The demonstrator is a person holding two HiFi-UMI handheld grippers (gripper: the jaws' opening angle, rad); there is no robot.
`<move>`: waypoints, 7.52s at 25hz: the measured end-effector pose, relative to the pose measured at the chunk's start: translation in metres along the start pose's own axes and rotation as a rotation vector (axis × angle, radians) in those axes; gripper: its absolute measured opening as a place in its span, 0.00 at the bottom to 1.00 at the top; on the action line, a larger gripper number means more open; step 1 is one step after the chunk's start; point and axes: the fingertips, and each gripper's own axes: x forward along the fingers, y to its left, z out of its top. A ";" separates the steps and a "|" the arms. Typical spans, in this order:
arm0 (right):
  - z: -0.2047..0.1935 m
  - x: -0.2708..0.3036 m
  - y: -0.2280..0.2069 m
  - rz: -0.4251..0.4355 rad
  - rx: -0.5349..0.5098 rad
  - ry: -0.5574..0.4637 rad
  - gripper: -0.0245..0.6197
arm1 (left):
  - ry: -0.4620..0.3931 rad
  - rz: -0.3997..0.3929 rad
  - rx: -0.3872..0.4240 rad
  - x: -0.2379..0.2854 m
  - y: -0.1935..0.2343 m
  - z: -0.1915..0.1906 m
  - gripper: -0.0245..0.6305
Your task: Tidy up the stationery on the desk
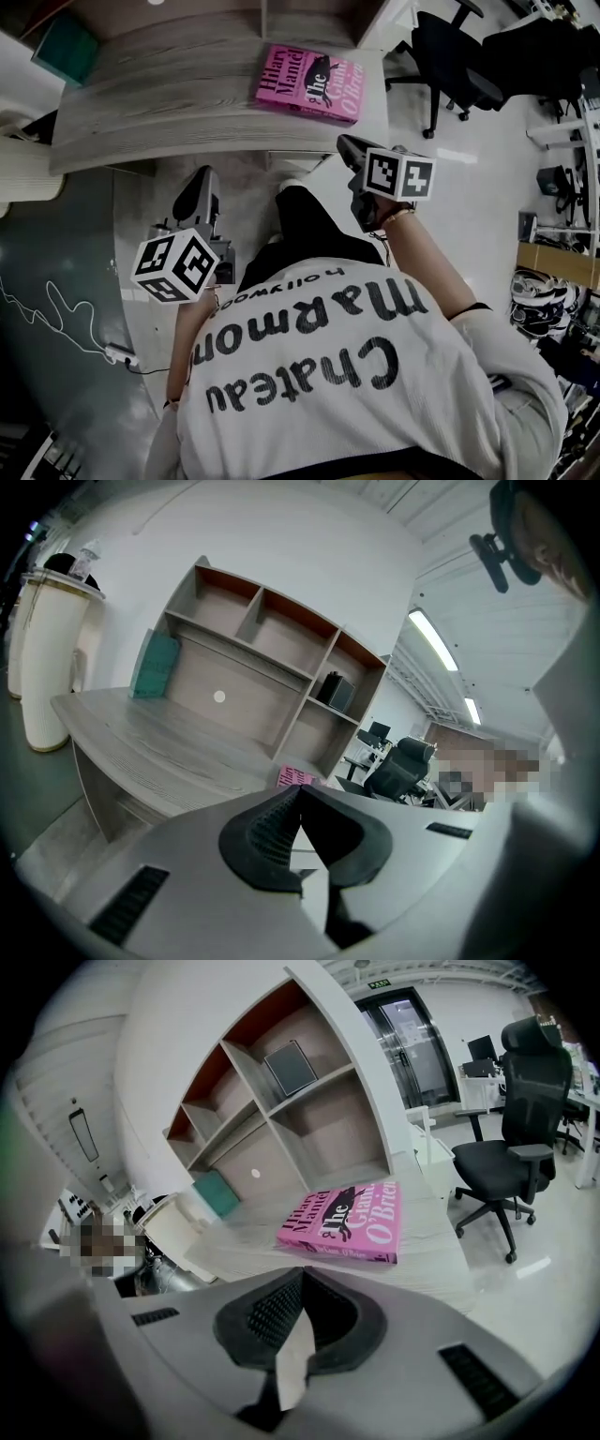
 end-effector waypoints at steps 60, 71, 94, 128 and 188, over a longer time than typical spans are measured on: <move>0.110 0.182 -0.031 0.451 -0.690 0.653 0.23 | 0.101 0.289 -0.115 0.080 0.075 0.022 0.06; 0.132 0.150 -0.005 0.460 -0.714 0.496 0.11 | 0.100 0.227 -0.092 0.103 0.054 0.013 0.06; 0.136 0.112 0.034 0.334 -0.663 0.246 0.07 | 0.046 0.153 -0.104 0.078 0.052 0.018 0.06; 0.233 -0.037 0.183 0.653 -0.625 -0.297 0.07 | -0.121 -0.463 -0.324 0.097 0.015 0.094 0.41; 0.247 -0.033 0.223 0.804 -0.533 -0.288 0.10 | -0.246 -0.660 -0.146 0.044 -0.006 0.182 0.26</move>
